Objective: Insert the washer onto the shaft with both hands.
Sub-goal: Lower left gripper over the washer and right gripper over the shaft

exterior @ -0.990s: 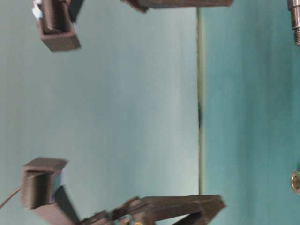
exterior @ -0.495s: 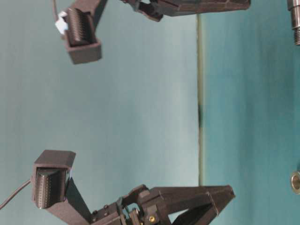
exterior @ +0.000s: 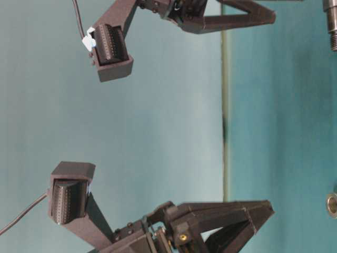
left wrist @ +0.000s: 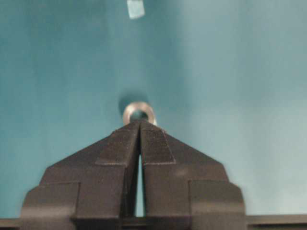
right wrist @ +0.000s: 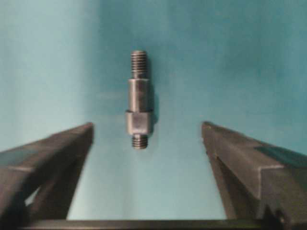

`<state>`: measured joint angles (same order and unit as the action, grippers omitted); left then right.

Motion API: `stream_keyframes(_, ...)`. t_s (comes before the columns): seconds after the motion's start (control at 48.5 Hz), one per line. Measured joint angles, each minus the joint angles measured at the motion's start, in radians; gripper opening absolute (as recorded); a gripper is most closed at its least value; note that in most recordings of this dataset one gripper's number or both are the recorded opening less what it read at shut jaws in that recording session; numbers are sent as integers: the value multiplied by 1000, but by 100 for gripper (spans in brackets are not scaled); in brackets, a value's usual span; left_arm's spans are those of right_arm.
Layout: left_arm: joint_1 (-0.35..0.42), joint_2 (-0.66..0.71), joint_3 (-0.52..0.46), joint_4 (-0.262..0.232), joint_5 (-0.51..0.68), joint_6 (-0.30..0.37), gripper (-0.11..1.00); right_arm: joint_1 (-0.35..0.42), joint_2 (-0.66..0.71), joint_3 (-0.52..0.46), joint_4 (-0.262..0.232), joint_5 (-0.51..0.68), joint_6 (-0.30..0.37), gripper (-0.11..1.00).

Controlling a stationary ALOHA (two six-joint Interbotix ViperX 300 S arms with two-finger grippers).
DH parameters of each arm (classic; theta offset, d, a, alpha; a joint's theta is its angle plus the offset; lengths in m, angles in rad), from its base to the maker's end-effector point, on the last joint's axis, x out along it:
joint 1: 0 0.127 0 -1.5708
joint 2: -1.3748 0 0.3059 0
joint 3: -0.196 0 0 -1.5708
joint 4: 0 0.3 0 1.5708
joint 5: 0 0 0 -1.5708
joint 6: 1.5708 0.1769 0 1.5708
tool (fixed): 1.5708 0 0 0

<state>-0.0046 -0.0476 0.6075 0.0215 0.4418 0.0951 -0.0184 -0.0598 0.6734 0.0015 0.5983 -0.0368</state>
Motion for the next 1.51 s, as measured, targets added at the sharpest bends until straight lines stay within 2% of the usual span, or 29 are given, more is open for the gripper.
stream_keyframes(0.062, 0, 9, 0, 0, -8, 0, 50, 0, 5, 0, 0, -2, 2, 94)
stream_keyframes(0.165, 0, 26, -2, 2, -9, -3, 81, -2, 11, -2, 0, -5, 2, 94)
stream_keyframes(0.248, 0, 35, 0, 2, -9, -12, 95, -2, 15, 0, 0, -9, 0, 94)
stream_keyframes(0.371, 0, 43, 0, 2, -20, -23, 91, -3, 31, 0, 0, -21, 0, 94)
stream_keyframes(0.639, -2, 97, 0, 0, -49, -28, 91, -5, 63, 12, 0, -54, 2, 93)
stream_keyframes(0.866, 0, 158, 0, 2, -57, -66, 90, -8, 67, 35, 0, -75, 2, 93)
stream_keyframes(1.506, 18, 190, 0, 0, -80, -78, 90, -12, 97, 54, 0, -120, 2, 93)
